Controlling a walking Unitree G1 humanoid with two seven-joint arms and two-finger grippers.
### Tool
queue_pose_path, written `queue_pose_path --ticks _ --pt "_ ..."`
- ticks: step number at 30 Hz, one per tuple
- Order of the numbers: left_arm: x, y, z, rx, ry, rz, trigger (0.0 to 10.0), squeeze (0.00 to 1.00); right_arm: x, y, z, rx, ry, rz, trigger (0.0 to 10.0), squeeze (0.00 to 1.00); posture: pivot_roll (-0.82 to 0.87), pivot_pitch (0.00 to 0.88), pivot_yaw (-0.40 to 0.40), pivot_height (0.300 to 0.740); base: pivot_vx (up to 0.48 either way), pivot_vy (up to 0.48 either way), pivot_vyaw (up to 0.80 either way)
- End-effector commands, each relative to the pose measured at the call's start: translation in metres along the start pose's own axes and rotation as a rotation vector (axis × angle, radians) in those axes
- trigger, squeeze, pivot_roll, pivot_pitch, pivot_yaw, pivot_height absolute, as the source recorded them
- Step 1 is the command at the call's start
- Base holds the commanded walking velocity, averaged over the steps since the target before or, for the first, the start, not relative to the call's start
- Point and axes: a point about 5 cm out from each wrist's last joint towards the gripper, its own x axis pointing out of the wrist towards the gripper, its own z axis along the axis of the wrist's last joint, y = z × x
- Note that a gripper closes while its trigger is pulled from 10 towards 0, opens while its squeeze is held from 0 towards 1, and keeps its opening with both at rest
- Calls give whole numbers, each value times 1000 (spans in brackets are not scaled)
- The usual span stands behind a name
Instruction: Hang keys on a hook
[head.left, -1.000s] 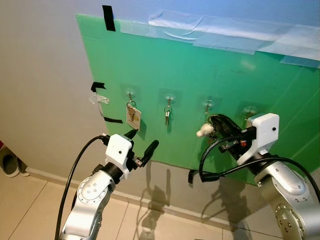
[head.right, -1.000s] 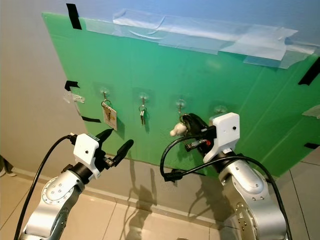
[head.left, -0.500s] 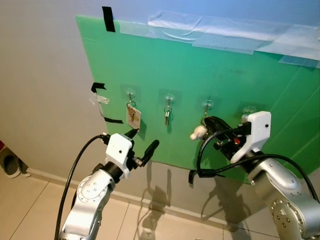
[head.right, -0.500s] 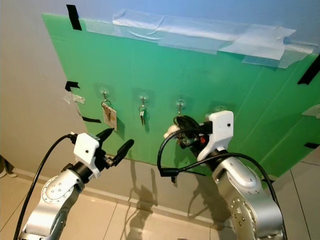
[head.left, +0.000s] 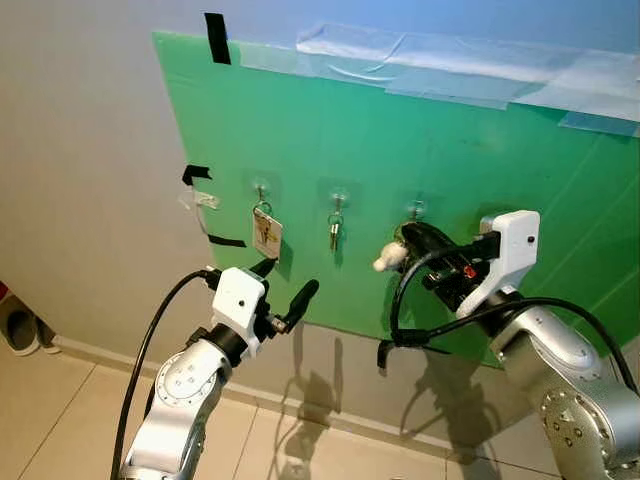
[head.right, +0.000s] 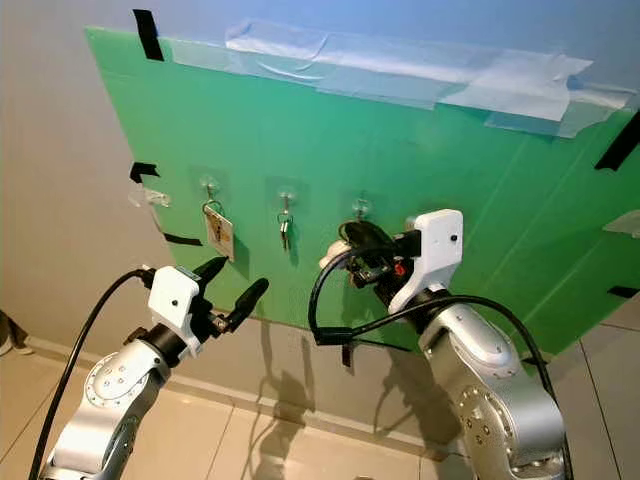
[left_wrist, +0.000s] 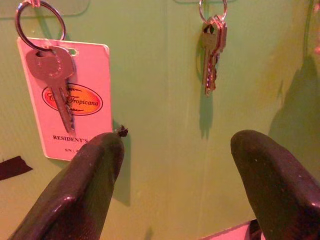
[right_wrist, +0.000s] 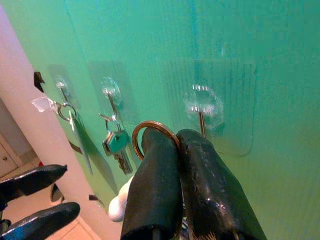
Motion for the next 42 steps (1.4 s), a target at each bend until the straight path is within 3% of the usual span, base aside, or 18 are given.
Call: queue_pose_path --ticks 1,7,12,19,29,33,42 --pt "-1 1 0 -3 10 2 10000 0 0 -1 3 36 4 -7 0 0 -60 0 1 740 0 0 0" --pt "-2 0 -1 -5 11 1 10000 0 0 -1 3 59 10 -13 0 0 -61 0 0 740 0 0 0" --pt "-3 0 -1 -9 14 2 10000 0 0 -5 3 133 19 -38 0 0 -59 0 -2 740 0 0 0" --pt "-3 0 -1 -12 16 2 10000 0 1 -13 9 90 -10 -106 0 0 -61 0 -1 740 0 0 0" --pt "-2 0 -1 -13 20 -1 10000 0 3 -22 10 257 -31 -164 0 0 -60 0 2 740 0 0 0" --pt "-2 0 -1 -16 23 -1 10000 0 4 -19 2 333 33 -128 0 0 -58 0 2 740 0 0 0" --pt "-2 0 -1 -17 26 3 10000 0 2 -13 -10 373 121 -94 0 0 -53 0 0 740 0 0 0"
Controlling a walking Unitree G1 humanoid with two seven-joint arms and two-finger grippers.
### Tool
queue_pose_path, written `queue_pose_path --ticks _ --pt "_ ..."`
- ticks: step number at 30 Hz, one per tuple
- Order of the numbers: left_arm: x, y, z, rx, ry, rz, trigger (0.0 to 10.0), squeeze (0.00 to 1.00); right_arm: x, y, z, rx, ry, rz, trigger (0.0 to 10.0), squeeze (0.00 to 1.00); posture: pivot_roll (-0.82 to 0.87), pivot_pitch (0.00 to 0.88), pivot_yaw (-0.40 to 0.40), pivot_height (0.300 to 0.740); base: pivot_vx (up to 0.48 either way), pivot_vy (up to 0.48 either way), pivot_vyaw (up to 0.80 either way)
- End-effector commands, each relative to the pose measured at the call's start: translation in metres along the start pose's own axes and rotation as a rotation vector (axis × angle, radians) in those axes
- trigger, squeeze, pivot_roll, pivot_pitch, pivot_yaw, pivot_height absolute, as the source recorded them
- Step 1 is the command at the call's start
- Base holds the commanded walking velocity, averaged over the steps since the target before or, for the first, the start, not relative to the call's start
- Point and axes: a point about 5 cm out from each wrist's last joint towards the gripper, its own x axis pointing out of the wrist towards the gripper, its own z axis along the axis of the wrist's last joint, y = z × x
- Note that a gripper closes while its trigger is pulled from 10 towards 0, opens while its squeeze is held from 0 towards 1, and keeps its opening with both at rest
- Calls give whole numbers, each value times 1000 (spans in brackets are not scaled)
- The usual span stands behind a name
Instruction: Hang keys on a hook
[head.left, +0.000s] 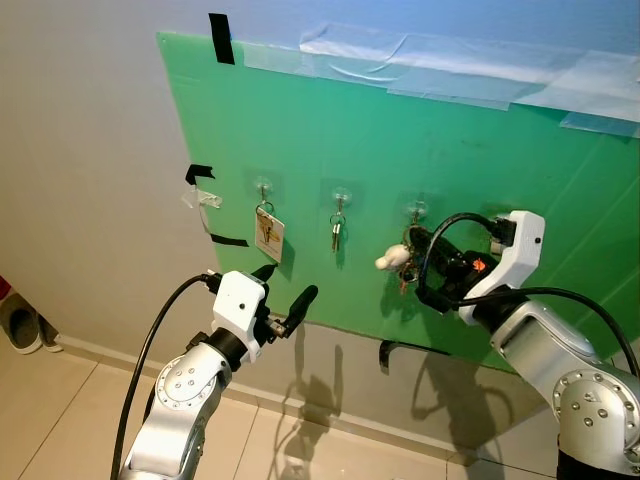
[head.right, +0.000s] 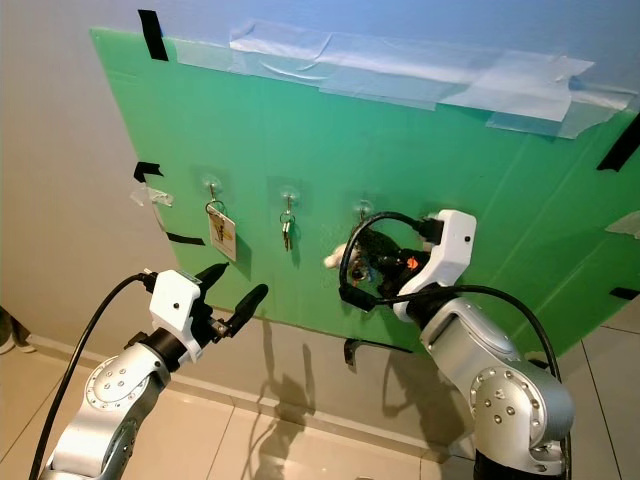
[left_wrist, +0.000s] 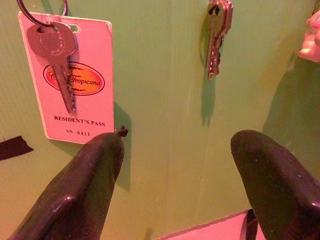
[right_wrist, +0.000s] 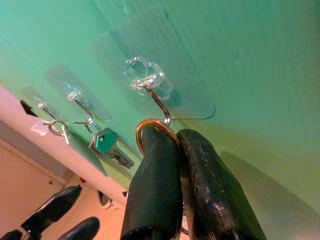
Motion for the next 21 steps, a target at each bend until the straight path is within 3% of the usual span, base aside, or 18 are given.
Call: queue_pose_path --ticks 1,8,16,21 --pt "0 1 4 2 -9 1 10000 0 0 -2 -5 26 42 -9 0 0 -52 0 0 740 0 0 0" --pt "0 1 3 1 -5 1 10000 0 -1 -6 -10 70 76 -31 0 0 -53 0 0 740 0 0 0" --pt "1 1 3 -3 -4 -3 10000 0 1 -12 -6 253 26 -54 0 0 -55 0 0 740 0 0 0" --pt "1 1 3 -5 -4 -2 10000 0 4 -12 -6 215 45 -68 0 0 -55 0 -1 740 0 0 0"
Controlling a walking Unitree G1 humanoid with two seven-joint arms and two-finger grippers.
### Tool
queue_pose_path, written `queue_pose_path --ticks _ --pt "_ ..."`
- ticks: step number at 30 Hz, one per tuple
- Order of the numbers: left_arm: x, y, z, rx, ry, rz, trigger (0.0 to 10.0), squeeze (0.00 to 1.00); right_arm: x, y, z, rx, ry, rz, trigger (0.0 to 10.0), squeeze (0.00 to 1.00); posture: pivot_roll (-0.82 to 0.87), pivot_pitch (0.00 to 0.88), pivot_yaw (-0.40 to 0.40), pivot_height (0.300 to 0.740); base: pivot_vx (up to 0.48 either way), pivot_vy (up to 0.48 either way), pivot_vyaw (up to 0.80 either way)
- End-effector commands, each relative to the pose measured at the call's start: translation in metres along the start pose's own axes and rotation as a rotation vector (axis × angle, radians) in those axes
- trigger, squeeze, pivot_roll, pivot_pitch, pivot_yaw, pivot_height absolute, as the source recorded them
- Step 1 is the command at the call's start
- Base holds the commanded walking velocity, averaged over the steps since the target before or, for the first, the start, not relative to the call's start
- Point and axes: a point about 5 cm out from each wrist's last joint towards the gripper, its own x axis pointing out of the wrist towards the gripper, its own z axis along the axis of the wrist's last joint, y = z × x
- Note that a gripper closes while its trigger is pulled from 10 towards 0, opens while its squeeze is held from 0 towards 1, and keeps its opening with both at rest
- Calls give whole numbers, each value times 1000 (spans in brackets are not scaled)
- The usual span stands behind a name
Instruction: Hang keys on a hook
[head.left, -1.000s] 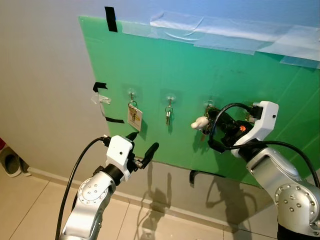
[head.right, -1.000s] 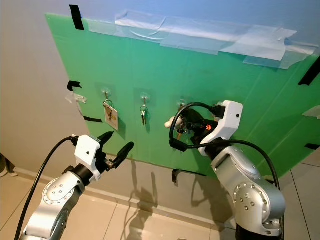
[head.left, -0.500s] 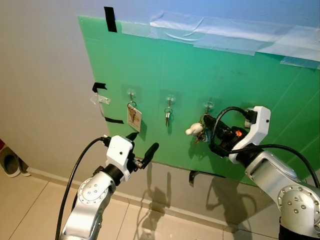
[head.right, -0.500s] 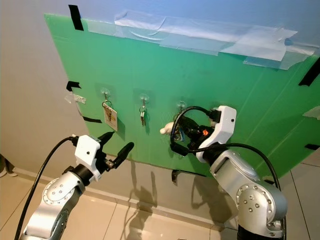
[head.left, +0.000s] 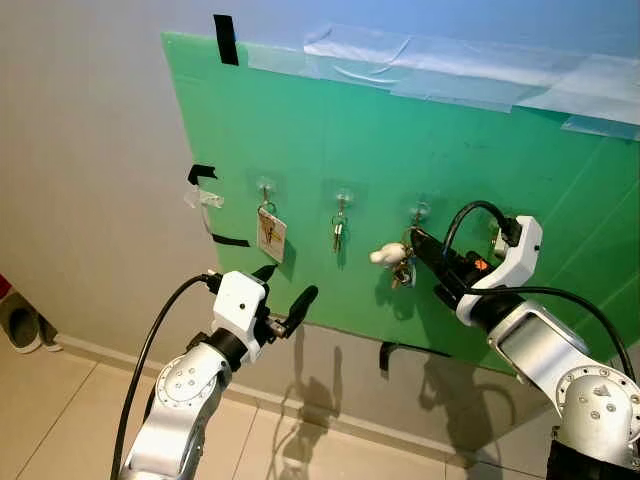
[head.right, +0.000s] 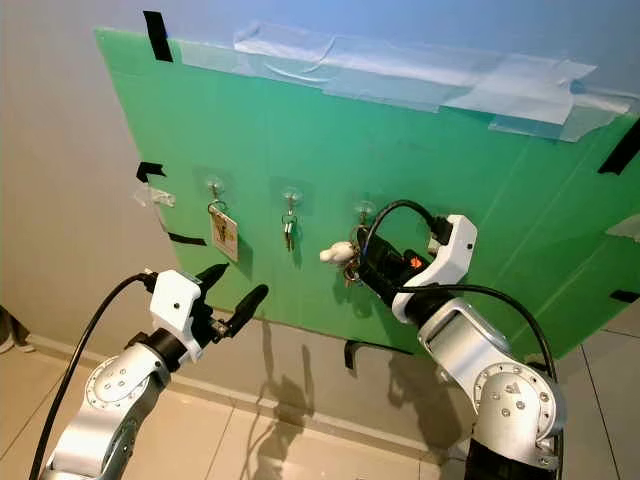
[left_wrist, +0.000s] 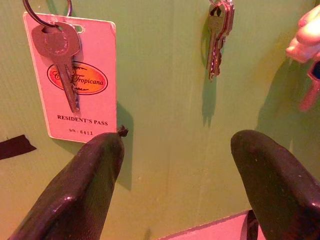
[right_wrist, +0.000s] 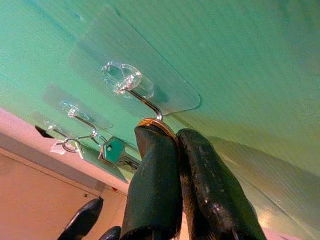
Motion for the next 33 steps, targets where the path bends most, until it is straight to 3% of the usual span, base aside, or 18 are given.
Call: queue_pose_path --ticks 1,2,3,4,5,9,12,27,33 --pt "1 1 3 -3 -6 -2 10000 0 2 -8 -1 -56 30 -74 0 0 -54 0 -2 740 0 0 0" --pt "1 1 3 -3 -6 -1 10000 0 2 -10 0 -92 31 -94 0 0 -54 0 -2 740 0 0 0" --pt "1 1 3 -4 -6 0 10000 0 2 -11 1 -132 33 -111 10000 831 -52 0 -3 740 0 0 0" --pt "1 0 3 -4 -6 0 10000 0 2 -12 1 -157 35 -120 10000 831 -52 0 -3 740 0 0 0" --pt "1 0 3 -5 -6 1 10000 0 2 -12 3 -168 28 -123 10000 1000 -52 0 -3 740 0 0 0" --pt "1 0 3 -5 -7 3 10000 0 2 -13 15 -389 -44 -186 10000 1000 -49 0 -7 740 0 0 0" --pt "1 0 3 -6 -7 6 10000 0 2 -6 20 -409 -93 -170 10000 1000 -48 0 -7 740 0 0 0" --pt "0 0 3 -5 -5 3 10000 0 0 -9 18 -420 -118 -152 10000 1000 -51 0 -5 740 0 0 0" --pt "-1 1 3 -4 -5 2 10000 0 -4 -10 12 -524 -80 -145 10000 1000 -51 0 -5 740 0 0 0"
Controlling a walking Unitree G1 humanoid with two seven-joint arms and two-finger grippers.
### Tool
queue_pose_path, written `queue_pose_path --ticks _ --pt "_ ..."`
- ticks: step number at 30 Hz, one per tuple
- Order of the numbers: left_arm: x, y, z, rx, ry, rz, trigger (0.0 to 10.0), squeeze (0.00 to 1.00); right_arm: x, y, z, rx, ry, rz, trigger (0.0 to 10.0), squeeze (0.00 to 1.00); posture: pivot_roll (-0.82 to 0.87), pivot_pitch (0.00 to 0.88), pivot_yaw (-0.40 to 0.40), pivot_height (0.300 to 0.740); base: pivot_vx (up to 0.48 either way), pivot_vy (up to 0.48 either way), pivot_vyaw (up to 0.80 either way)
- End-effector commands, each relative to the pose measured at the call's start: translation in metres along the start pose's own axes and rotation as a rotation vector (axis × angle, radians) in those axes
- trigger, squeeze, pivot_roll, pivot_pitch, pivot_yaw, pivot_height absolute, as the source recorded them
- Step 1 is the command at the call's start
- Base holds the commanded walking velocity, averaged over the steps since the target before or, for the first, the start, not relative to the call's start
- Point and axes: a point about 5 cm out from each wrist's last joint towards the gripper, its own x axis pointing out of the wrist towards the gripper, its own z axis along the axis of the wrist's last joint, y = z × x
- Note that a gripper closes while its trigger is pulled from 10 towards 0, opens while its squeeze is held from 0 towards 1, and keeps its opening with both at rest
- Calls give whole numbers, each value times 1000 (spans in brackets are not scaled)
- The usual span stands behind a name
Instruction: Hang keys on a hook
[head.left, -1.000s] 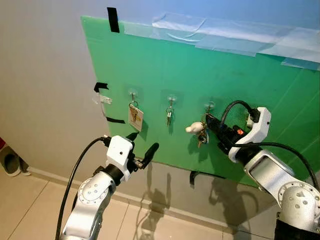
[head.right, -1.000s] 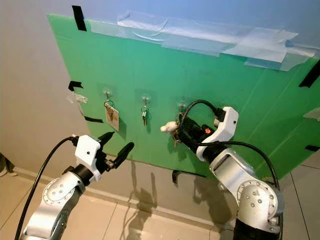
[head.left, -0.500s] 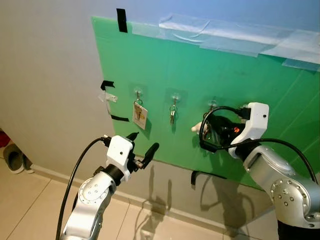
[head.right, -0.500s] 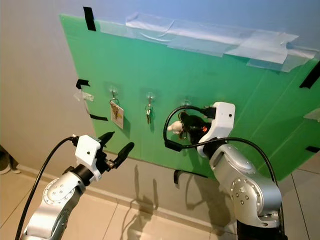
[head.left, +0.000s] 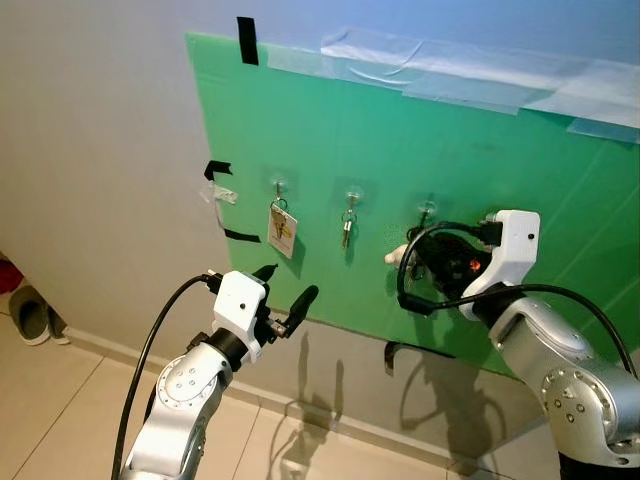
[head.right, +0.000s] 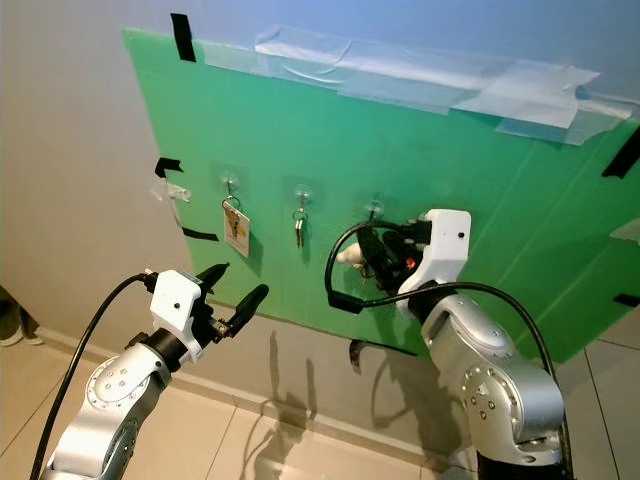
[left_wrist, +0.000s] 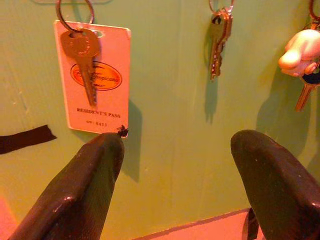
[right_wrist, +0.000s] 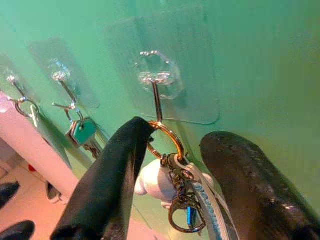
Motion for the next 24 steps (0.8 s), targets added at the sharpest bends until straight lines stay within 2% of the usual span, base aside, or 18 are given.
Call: queue_pose_path --ticks 1,10,15,24 --pt "-1 1 3 -1 -5 1 10000 0 -5 -10 3 -58 -13 -60 10000 1000 -51 0 -4 740 0 0 0" --pt "-1 2 3 1 -3 -3 10000 0 -6 -12 0 -77 -2 -56 10000 1000 -50 0 -2 740 0 0 0" --pt "-1 3 3 3 -1 -4 10000 0 -8 -13 1 -174 -10 -55 10000 1000 -48 0 -1 740 0 0 0" --pt "-1 3 2 6 2 -12 10000 0 -11 -14 -3 -247 9 -45 10000 1000 -50 0 1 740 0 0 0"
